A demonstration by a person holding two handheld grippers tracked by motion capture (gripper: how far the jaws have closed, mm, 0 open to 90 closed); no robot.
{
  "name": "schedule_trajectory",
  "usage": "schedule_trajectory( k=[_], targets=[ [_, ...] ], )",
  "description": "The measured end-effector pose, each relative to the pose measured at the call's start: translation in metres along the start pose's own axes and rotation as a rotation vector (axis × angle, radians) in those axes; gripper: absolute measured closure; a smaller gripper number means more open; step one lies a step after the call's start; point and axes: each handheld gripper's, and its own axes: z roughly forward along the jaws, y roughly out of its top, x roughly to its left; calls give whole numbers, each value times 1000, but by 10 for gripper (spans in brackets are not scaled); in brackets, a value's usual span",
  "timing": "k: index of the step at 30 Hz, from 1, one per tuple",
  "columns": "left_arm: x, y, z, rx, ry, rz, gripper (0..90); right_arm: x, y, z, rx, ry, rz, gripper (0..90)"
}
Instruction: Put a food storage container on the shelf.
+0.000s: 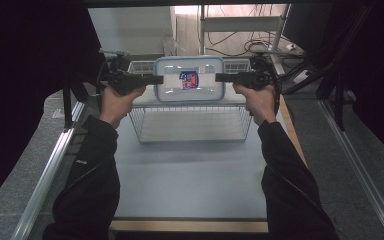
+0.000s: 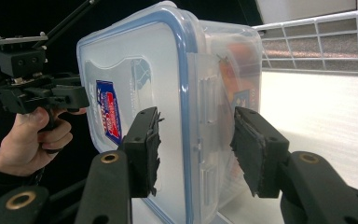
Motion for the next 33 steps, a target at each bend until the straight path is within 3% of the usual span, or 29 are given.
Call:
schedule_trajectory(
  k=[7, 8, 11, 14, 17, 18, 19, 20, 21, 22, 23, 29, 30, 32, 33],
  targets=[
    [0, -4, 2, -20, 9, 43, 474, 0, 1, 0, 1, -4, -10, 513],
    [-2, -5, 4, -23, 30, 72, 462, 0, 1, 1, 0, -9, -21, 510],
    [-4, -5, 5, -24, 63, 105, 433, 1, 1, 1, 3, -19, -32, 504],
    [-4, -6, 6, -27, 73, 104, 415, 1, 1, 2, 4, -24, -37, 500],
    [-4, -8, 10, 11, 115, 135, 429, 1, 1, 3, 5, -40, -46, 481],
    [-3, -10, 13, 4, 123, 135, 388, 0, 1, 4, 16, -68, -36, 447],
    [-3, -10, 13, 4, 123, 135, 387, 0, 1, 4, 16, -68, -36, 447],
    [0, -9, 13, 1, 98, 105, 387, -1, 1, 3, 5, -103, -44, 506],
    [0, -9, 13, 1, 98, 105, 425, -1, 1, 3, 5, -103, -44, 506],
    [-1, -10, 18, 66, 146, 142, 453, -2, 2, 2, 19, -129, -55, 525],
    [-2, -12, 22, 84, 169, 158, 436, -3, 3, 2, 16, -122, -56, 541],
    [-5, -17, 29, 93, 179, 186, 445, 3, 3, 3, 12, -160, -109, 564],
    [-6, -18, 27, 85, 186, 186, 472, 8, 1, 0, 6, -185, -148, 603],
    [-6, -19, 25, 81, 186, 182, 490, 10, 0, -3, 0, -184, -160, 619],
    [-5, -19, 21, 81, 184, 173, 518, 14, -4, -8, -8, -182, -184, 684]
  ],
)
